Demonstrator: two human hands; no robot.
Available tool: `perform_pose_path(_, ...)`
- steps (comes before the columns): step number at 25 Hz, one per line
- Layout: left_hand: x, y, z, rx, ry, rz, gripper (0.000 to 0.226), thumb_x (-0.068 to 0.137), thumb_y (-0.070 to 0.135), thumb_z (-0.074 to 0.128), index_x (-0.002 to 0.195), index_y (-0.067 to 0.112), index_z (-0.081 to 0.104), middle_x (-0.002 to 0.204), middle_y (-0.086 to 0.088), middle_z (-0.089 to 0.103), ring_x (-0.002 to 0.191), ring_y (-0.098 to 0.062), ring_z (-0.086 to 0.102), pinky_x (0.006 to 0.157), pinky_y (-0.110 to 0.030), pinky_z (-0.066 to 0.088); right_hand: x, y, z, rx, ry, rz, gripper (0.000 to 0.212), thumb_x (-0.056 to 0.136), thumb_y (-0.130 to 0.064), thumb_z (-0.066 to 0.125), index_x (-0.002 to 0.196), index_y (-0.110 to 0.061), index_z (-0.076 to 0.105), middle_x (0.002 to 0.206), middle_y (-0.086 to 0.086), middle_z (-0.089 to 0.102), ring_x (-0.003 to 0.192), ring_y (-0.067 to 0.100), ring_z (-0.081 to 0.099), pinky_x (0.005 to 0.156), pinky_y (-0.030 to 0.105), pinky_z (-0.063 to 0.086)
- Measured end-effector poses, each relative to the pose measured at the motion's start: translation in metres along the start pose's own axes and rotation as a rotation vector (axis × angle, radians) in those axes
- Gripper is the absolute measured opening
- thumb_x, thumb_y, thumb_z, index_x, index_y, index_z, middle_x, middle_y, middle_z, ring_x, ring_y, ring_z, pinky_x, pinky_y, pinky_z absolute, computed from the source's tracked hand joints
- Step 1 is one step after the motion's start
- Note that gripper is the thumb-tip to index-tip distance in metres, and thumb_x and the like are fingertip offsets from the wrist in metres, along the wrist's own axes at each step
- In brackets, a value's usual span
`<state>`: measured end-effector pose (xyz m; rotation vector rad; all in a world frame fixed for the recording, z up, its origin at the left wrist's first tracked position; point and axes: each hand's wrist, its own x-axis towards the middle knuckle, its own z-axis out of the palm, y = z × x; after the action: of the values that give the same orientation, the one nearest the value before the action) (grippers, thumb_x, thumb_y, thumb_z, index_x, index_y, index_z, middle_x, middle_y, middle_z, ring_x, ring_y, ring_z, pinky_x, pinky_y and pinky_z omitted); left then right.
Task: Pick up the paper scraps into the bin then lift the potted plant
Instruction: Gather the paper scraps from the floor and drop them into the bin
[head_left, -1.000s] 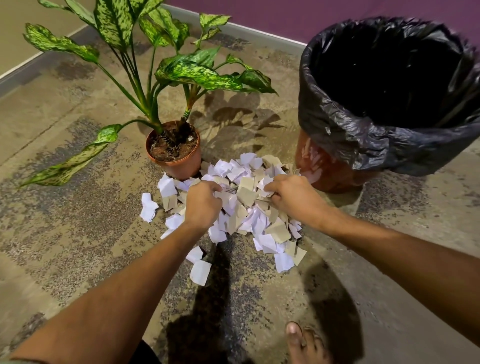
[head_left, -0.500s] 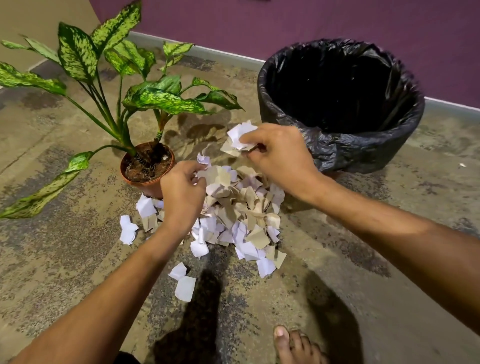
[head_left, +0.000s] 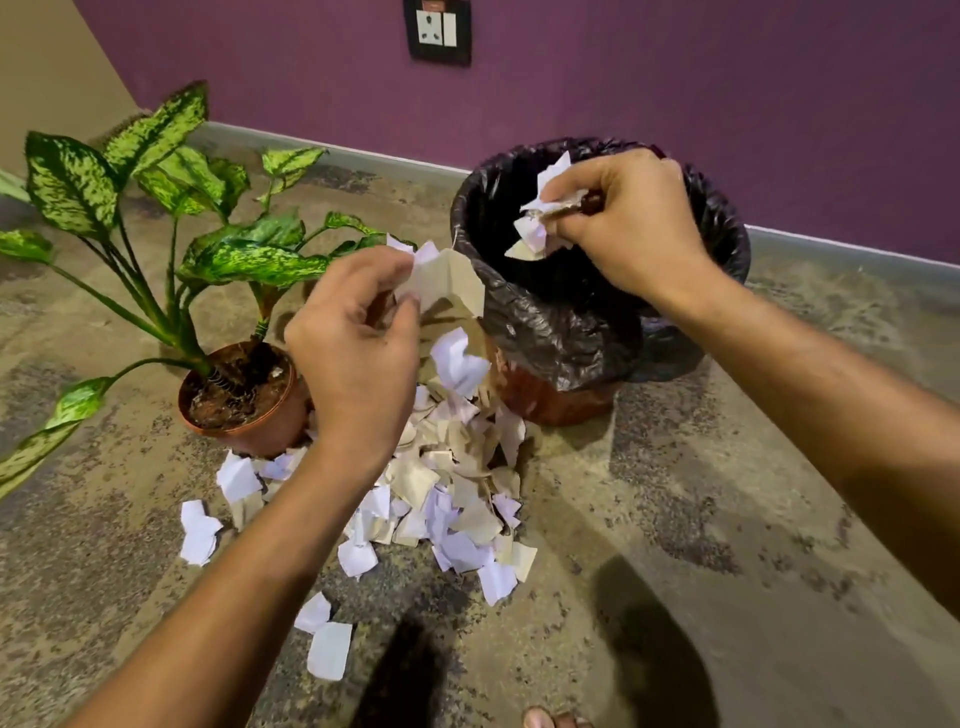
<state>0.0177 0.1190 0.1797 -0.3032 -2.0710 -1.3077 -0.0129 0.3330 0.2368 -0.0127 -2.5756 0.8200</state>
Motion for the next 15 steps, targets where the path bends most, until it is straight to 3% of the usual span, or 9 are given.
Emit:
perform_pose_path(3, 0.013, 0.022, 0.016, -0.04, 0.004, 0.041, 0.023, 0.079, 0.002, 0.068, 0.101, 0.008, 0.072, 0.099, 0.005, 0.065, 0.09, -0.006, 0.064, 0.081, -0.022, 0.055, -0.002, 0.018, 0.0, -0.064, -0.057, 0.03, 0.025, 0.083, -0.013, 0.07, 0.107, -0.022, 0.074, 0.1, 0.0, 0.074, 0.093, 0.016, 0.067, 0.086, 0.021, 0.049)
perform_pose_path(9, 0.045, 0.047, 0.054, 0.012, -0.107, 0.163, 0.024, 0.079, -0.001, 0.066, 0.099, 0.009, 0.073, 0.1, 0.0, 0.07, 0.092, -0.005, 0.062, 0.084, -0.021, 0.053, -0.003, 0.032, -0.005, -0.038, -0.058, 0.038, 0.039, 0.084, -0.013, 0.068, 0.12, -0.027, 0.067, 0.114, -0.003, 0.071, 0.096, 0.014, 0.067, 0.094, 0.038, 0.052)
perform_pose_path(12, 0.058, 0.051, 0.068, 0.031, -0.172, 0.17, 0.026, 0.079, 0.0, 0.066, 0.102, 0.011, 0.072, 0.104, 0.003, 0.07, 0.095, -0.002, 0.06, 0.085, -0.011, 0.049, 0.0, 0.036, -0.009, -0.039, -0.074, -0.009, 0.045, 0.084, -0.008, 0.063, 0.124, -0.029, 0.065, 0.119, -0.004, 0.068, 0.08, 0.009, 0.065, 0.089, 0.037, 0.053)
perform_pose_path(15, 0.063, 0.049, 0.079, 0.057, -0.284, 0.141, 0.033, 0.08, 0.004, 0.065, 0.111, 0.014, 0.069, 0.111, 0.004, 0.068, 0.096, 0.001, 0.055, 0.084, -0.001, 0.04, 0.005, 0.04, -0.011, -0.071, -0.076, -0.001, 0.047, 0.086, -0.006, 0.059, 0.127, -0.03, 0.062, 0.139, -0.003, 0.054, 0.094, 0.016, 0.064, 0.097, 0.036, 0.049)
